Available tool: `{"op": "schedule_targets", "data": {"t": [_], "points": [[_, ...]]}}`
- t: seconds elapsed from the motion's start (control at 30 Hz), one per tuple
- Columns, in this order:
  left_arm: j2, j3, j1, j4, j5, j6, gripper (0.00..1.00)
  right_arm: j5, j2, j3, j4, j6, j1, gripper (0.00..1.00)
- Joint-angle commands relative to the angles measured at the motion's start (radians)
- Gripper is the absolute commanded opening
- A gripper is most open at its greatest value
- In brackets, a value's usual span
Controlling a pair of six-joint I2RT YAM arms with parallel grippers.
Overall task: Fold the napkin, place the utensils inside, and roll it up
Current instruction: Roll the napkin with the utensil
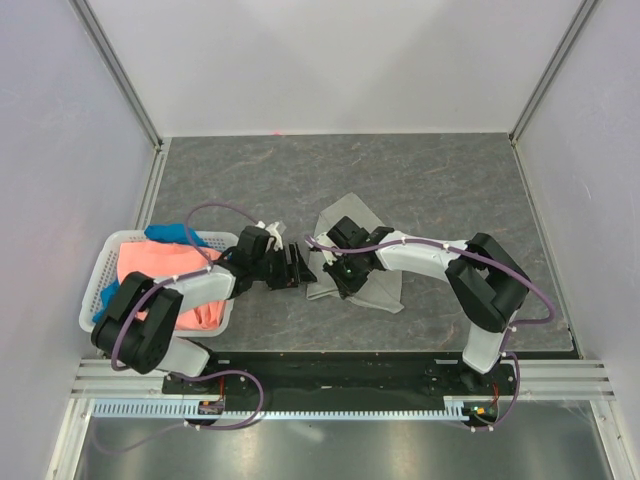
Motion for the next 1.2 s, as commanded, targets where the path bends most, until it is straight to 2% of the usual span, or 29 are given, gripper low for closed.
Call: {"op": "schedule_targets", "data": {"t": [0.0,0.1,0.2,0.3,0.33,0.43,0.57,0.6,0.7,0.73,0.83,0.93,1.17], "points": [[0.051,-0.010,-0.022,0.072,-0.007,-0.040,0.75,0.000,-0.005,-0.029,0.036,0.011,0.002,0.01],[0.091,-0.022,-0.027,0.099,0.013,-0.065,0.73,-0.002,-0.014,-0.048,0.074,0.048,0.002,0.01],[0.114,-0.030,-0.031,0.107,0.017,-0.077,0.67,0.000,-0.014,-0.052,0.084,0.053,0.002,0.02],[0.111,-0.036,-0.038,0.086,0.010,-0.077,0.53,0.012,-0.013,-0.049,0.087,0.051,0.002,0.02],[0.108,-0.035,-0.039,0.078,0.007,-0.073,0.46,0.014,-0.013,-0.049,0.087,0.053,0.002,0.02],[0.105,-0.016,-0.048,0.024,0.000,-0.036,0.37,0.025,-0.016,-0.043,0.091,0.059,0.002,0.02],[0.108,0.033,-0.071,-0.075,-0.041,0.050,0.34,0.044,-0.017,-0.046,0.091,0.066,0.002,0.02],[0.108,0.037,-0.073,-0.088,-0.046,0.061,0.35,0.045,-0.017,-0.046,0.093,0.071,0.002,0.02],[0.103,0.064,-0.077,-0.149,-0.067,0.096,0.46,0.040,-0.013,-0.045,0.094,0.085,0.002,0.02],[0.097,0.070,-0.077,-0.180,-0.082,0.099,0.59,0.029,-0.011,-0.041,0.094,0.086,0.002,0.02],[0.034,0.084,-0.077,-0.206,-0.136,0.085,0.75,-0.017,-0.005,-0.023,0.073,0.097,0.000,0.00],[-0.058,0.074,-0.077,-0.208,-0.181,0.084,0.79,-0.063,0.020,0.044,0.010,0.097,-0.007,0.00],[-0.249,-0.033,-0.079,-0.149,-0.221,0.133,0.80,-0.173,0.081,0.133,-0.100,0.093,-0.053,0.00]]}}
